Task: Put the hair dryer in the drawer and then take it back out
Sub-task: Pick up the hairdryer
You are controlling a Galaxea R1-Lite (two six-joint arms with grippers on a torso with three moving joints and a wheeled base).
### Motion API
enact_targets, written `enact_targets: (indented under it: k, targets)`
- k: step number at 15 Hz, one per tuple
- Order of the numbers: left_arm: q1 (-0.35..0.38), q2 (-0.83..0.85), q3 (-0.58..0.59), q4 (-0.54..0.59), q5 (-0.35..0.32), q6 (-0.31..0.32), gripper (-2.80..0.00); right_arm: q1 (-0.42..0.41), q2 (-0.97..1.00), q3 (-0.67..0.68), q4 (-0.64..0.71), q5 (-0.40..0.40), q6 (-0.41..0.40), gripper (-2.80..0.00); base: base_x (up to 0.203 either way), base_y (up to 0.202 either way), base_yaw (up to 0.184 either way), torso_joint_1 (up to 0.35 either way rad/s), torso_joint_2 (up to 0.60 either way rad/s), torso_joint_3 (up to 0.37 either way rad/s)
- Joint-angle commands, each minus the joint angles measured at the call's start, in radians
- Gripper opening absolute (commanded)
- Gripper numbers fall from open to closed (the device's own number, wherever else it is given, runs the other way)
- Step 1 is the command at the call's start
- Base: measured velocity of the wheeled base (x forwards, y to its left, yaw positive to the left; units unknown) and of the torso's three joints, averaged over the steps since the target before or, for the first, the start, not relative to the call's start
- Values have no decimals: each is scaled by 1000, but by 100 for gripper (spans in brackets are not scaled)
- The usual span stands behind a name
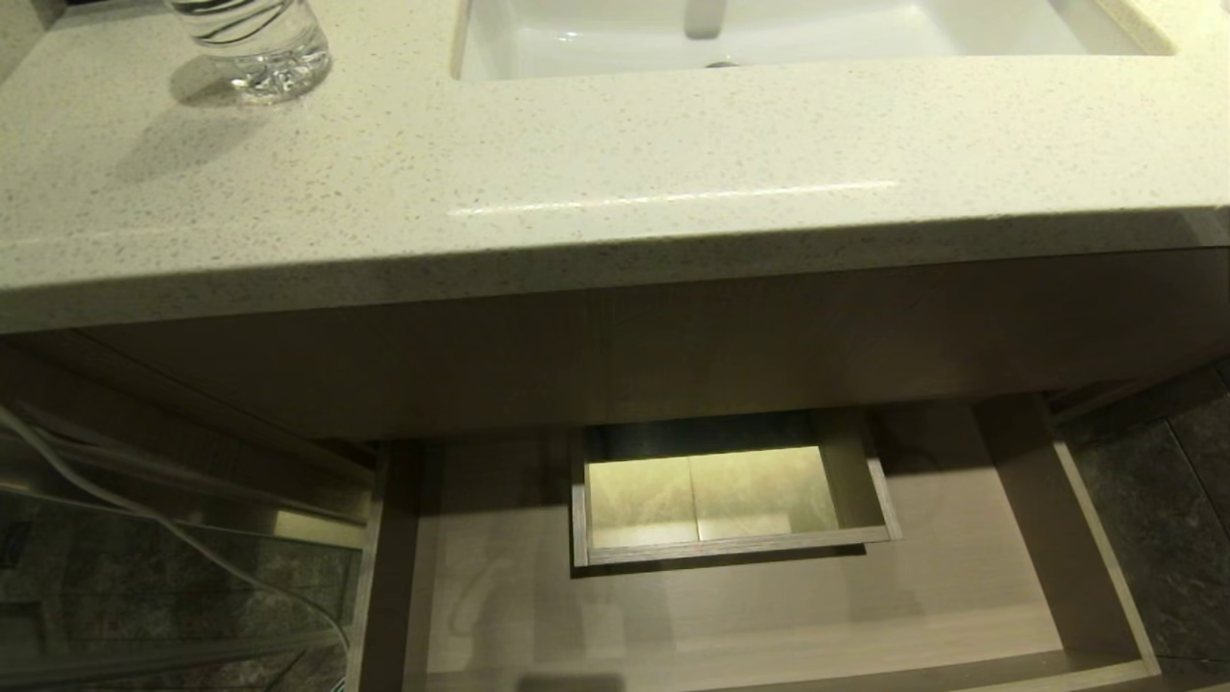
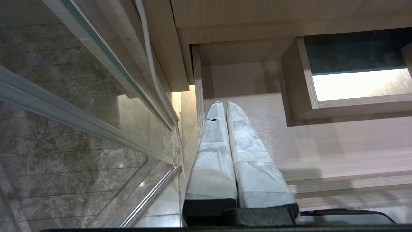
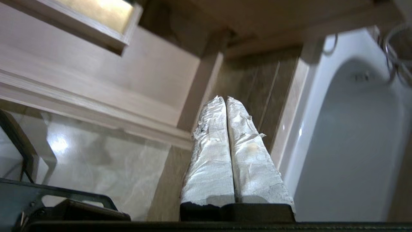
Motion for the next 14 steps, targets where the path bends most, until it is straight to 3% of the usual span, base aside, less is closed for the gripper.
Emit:
enact_targets:
  k: [1, 3, 5, 8, 11, 14]
  targets:
    - [0, 0, 0, 0, 1, 0, -280, 0, 0, 27, -22, -40, 0, -280, 0, 0, 0, 0, 0, 0]
    - [0, 0, 0, 0, 1, 0, -280, 0, 1, 32, -51, -43, 25, -280, 0, 0, 0, 0, 0, 0]
    - [0, 0, 0, 0, 1, 0, -280, 1, 0, 76, -70, -38, 101, -280, 0, 0, 0, 0, 0, 0]
    - [0, 0, 0, 0, 0, 0, -280, 1, 2, 174, -207, -43, 163, -280, 0, 0, 0, 0, 0, 0]
    - [0, 0, 0, 0, 1, 0, -280, 1, 1, 274, -371, -41, 185, -280, 0, 0, 0, 0, 0, 0]
    - [0, 0, 0, 0, 0, 0, -280, 1, 1, 319, -380, -44, 197, -280, 0, 0, 0, 0, 0, 0]
